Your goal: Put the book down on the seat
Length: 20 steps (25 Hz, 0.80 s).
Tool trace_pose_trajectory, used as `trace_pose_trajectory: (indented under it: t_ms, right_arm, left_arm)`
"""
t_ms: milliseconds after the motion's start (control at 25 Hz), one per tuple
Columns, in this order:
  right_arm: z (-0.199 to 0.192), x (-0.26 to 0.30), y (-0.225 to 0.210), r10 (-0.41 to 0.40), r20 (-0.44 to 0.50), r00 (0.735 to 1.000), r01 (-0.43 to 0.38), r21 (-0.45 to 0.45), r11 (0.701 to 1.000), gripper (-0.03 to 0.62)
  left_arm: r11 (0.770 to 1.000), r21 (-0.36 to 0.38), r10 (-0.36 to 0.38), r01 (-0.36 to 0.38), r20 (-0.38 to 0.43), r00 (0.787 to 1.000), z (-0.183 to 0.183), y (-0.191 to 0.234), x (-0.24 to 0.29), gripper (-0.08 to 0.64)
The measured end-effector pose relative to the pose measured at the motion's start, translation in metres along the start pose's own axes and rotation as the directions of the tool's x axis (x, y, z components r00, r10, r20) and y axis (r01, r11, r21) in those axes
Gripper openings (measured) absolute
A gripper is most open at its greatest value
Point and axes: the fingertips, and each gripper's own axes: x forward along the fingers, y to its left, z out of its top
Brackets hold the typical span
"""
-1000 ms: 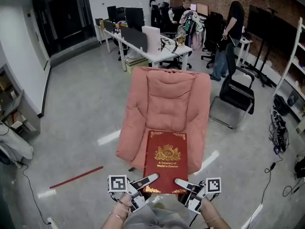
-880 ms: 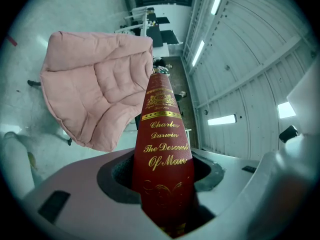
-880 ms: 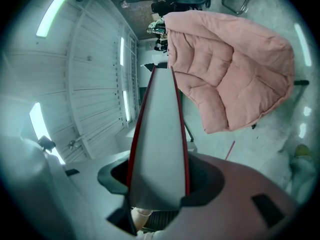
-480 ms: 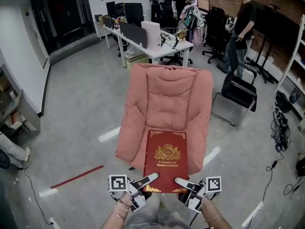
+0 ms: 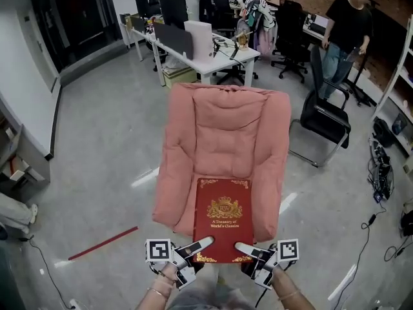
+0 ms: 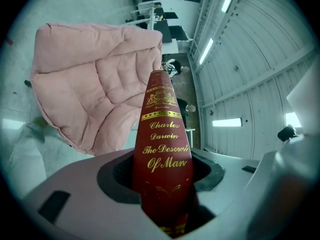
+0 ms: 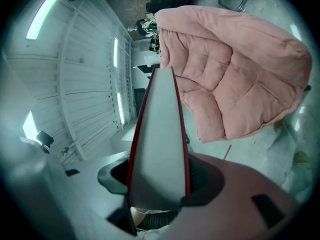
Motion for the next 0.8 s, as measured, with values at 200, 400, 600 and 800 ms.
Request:
trace_pose_trajectory:
  t_ms: [200,400,600,800]
  right_arm:
    - [0.024,0.01,-0.014,-0.014,-0.001,1.0,0.014,0.011,1.0,0.255]
    - [0.046,0.022,-0.03,-0.029,0.004,1.0,0.029,0.036,0.999,0.255]
    - [0.067,0.032,-0.05,-0.042,0.016,0.999,0.041,0.061,0.997,0.255]
    - [0.085,0.043,-0.067,-0.051,0.033,0.998,0.048,0.093,0.995,0.255]
  left_arm:
    - [1.0,-0.015,-0.006,0.006,-0.018,1.0,0.022,0.014,0.015,0.241]
    - [0.999,-0.018,0.03,-0.03,-0.034,0.999,0.046,0.037,0.025,0.241]
    - [0.997,-0.069,0.038,-0.041,-0.046,0.998,0.065,0.053,0.038,0.241]
    - [0.995,-0.079,0.057,-0.06,-0.044,0.997,0.087,0.073,0.046,0.241]
